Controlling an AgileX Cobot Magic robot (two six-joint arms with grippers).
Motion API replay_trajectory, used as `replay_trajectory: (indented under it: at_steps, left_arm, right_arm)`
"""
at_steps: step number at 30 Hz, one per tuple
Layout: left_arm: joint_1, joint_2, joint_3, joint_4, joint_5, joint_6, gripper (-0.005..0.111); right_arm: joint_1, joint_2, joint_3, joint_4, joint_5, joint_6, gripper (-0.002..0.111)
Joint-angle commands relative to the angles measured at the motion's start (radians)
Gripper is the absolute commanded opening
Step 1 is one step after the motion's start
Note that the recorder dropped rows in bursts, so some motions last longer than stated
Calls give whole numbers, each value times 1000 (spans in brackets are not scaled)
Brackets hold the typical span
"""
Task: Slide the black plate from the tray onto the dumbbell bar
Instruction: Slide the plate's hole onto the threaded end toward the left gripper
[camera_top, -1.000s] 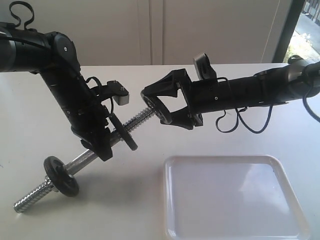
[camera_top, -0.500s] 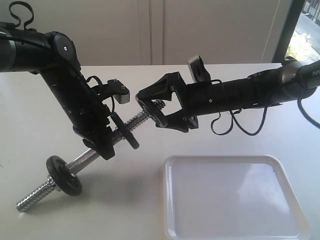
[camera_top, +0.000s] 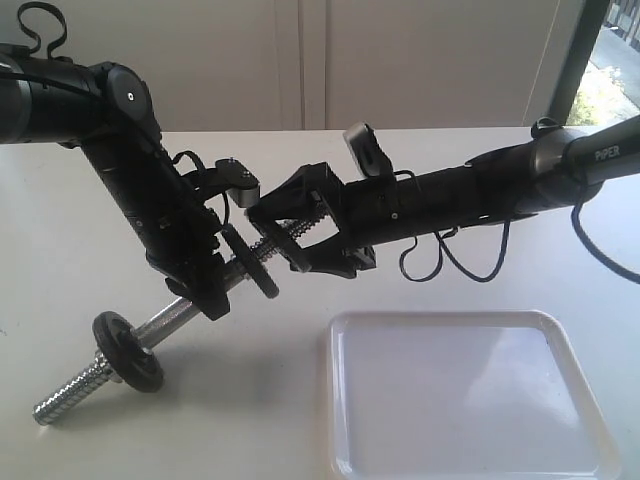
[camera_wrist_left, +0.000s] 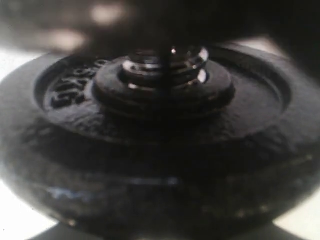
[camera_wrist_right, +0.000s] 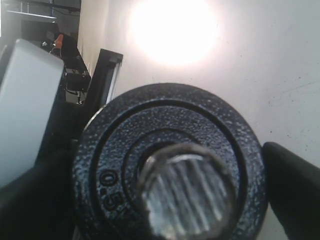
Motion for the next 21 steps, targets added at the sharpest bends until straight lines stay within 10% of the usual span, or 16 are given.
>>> replay_trajectory:
  at_steps: [1,10,21]
  left_arm:
    - [-2,-52,-18,-97,6,-7,0]
    - [-2,-52,-18,-101,6,-7,0]
    - [-2,-52,-18,-103,8,-5,0]
  right_arm:
    - [28,-24,-12,65,119,-15,0]
    - [40,-24,-12,65,119,-34,7]
    - [51,-24,-12,34,119,-34,81]
